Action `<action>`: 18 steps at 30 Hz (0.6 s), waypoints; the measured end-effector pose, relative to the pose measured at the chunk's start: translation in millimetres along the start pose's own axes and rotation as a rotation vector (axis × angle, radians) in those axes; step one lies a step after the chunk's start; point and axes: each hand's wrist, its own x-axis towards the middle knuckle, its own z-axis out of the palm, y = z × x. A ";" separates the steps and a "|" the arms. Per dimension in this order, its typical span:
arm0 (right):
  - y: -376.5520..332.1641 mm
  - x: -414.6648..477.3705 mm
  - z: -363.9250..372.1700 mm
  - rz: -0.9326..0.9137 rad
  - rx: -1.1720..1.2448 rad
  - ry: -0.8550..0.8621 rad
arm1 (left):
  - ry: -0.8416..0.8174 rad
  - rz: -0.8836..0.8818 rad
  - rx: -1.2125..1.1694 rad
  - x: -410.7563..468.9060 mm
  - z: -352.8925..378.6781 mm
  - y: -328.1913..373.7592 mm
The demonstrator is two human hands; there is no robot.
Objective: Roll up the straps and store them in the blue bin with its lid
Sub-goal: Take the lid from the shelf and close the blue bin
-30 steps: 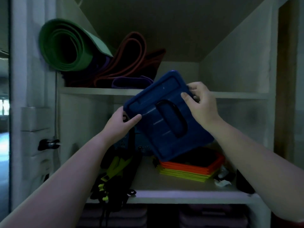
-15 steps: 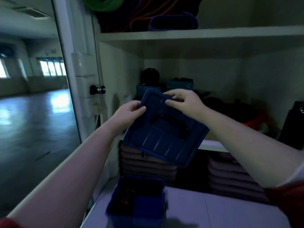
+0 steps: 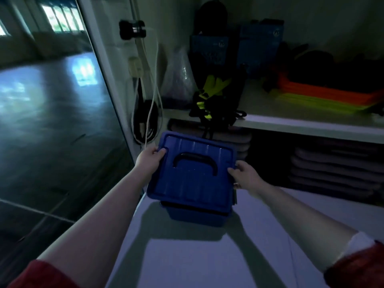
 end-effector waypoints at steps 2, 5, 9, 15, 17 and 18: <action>20.5 11.0 8.7 0.015 -0.055 0.088 | 0.042 -0.025 0.063 5.7 11.0 -16.5; 38.0 20.7 13.7 0.073 -0.114 0.150 | 0.004 -0.059 0.122 13.8 28.7 -38.7; 45.9 33.8 15.4 0.077 -0.252 0.203 | -0.045 -0.078 0.187 26.9 42.6 -63.0; 54.6 53.2 20.9 0.065 -0.424 0.217 | -0.112 -0.050 0.332 50.8 53.1 -86.6; 58.0 55.1 21.9 0.056 -0.440 0.250 | -0.113 -0.052 0.308 56.9 52.6 -93.1; 59.9 55.2 22.5 0.047 -0.438 0.275 | -0.109 -0.040 0.303 59.3 51.6 -95.7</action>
